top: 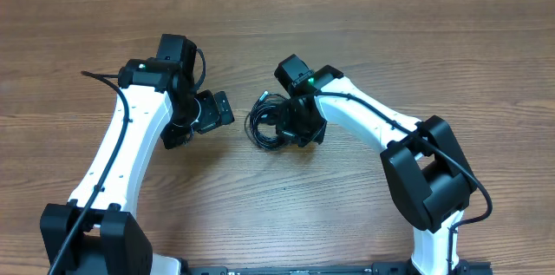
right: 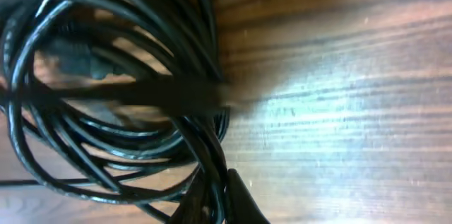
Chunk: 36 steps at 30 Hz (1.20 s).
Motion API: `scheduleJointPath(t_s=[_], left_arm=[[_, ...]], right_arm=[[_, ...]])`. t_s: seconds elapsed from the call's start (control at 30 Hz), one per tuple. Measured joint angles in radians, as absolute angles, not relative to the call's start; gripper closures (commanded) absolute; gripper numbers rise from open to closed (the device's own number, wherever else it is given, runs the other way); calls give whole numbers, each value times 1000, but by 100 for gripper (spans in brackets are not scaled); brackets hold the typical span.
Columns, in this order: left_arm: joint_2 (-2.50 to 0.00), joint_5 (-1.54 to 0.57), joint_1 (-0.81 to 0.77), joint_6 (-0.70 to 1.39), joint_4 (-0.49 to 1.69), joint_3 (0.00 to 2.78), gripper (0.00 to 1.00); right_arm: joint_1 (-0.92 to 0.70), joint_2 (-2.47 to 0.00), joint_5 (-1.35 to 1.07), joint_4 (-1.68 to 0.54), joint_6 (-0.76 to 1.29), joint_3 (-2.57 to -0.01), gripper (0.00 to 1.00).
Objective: Untangle cables
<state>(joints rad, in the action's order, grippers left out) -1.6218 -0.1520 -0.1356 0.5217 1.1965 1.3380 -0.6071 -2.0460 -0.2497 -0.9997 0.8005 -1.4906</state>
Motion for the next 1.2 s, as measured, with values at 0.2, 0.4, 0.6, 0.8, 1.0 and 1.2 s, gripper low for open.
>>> scheduleJointPath(t_s=[0.2, 0.4, 0.6, 0.8, 1.0, 1.2], left_arm=[[-1622, -153, -136, 522, 1197, 1338, 0], [-1622, -165, -136, 522, 1196, 1338, 0], [-1622, -172, -136, 522, 1187, 1338, 1], [-1622, -175, -136, 522, 1187, 1338, 0], [-1622, -194, -136, 522, 1187, 1338, 1], [-1622, -198, -136, 522, 1188, 1338, 1]], right_arm=[[-573, -2034, -311, -1066, 724, -1615, 96], [-536, -1903, -425, -1066, 633, -1720, 96], [-525, -1765, -492, -1055, 590, -1845, 96], [-524, -1699, -509, -1019, 580, -1871, 96], [-517, -1699, -559, -899, 582, -1870, 96], [-429, -1693, -744, -632, 669, -1871, 96]])
